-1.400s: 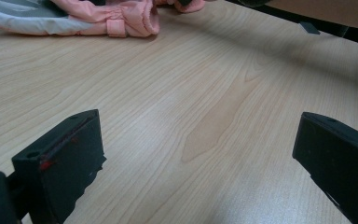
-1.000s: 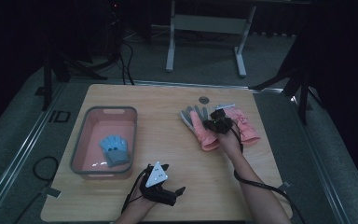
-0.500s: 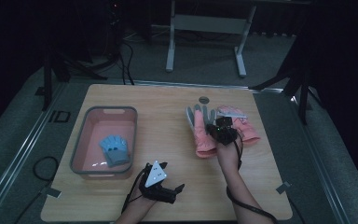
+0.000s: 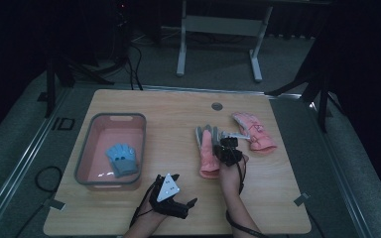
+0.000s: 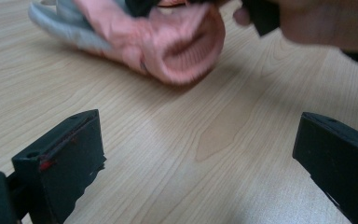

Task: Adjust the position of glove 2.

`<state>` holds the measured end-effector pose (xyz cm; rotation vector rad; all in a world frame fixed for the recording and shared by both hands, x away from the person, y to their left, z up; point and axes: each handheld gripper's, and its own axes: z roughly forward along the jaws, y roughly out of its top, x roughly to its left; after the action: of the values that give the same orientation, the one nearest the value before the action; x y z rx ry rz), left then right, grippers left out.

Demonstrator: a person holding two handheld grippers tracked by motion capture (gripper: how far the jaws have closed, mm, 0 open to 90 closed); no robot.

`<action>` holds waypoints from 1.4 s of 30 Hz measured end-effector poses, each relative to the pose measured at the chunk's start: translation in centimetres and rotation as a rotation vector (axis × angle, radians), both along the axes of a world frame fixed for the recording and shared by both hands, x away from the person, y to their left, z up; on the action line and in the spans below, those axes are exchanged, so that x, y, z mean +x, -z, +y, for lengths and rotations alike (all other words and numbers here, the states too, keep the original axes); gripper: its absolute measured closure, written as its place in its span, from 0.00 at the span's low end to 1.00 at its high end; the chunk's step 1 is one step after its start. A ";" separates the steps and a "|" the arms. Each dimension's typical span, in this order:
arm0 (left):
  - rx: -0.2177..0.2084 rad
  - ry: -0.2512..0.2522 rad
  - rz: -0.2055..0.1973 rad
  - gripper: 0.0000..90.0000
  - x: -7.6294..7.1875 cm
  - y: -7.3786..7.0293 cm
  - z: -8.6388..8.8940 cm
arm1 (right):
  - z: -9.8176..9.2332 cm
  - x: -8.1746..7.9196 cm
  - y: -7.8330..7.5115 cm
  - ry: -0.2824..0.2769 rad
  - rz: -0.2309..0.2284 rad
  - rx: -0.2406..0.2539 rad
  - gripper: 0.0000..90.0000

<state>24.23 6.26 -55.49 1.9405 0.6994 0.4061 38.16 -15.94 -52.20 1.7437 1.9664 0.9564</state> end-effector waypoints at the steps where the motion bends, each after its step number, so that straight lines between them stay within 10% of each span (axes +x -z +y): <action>1: 0.000 -0.002 0.001 0.02 0.0 0.0 0.0 | 0.0 0.0 0.5 0.007 0.007 0.013 0.96; 10: 0.002 -0.001 0.004 0.02 0.0 0.1 0.1 | -1.1 -0.3 -0.3 -0.003 -0.023 0.074 0.77; 21: -0.013 -0.002 0.014 0.02 0.1 0.2 0.2 | -6.4 -0.8 -4.1 -0.111 -0.161 -0.039 0.57; 34: -0.023 -0.008 0.017 0.02 0.2 0.2 0.4 | -13.4 2.6 -6.7 -0.234 -0.246 -0.141 0.60; 42: -0.021 -0.005 0.017 0.02 0.2 0.2 0.4 | -17.1 5.4 -6.0 -0.251 -0.234 -0.124 0.61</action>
<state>24.42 6.66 -55.68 1.9252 0.7164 0.3847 43.57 -33.07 -46.21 1.2775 2.0708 1.0406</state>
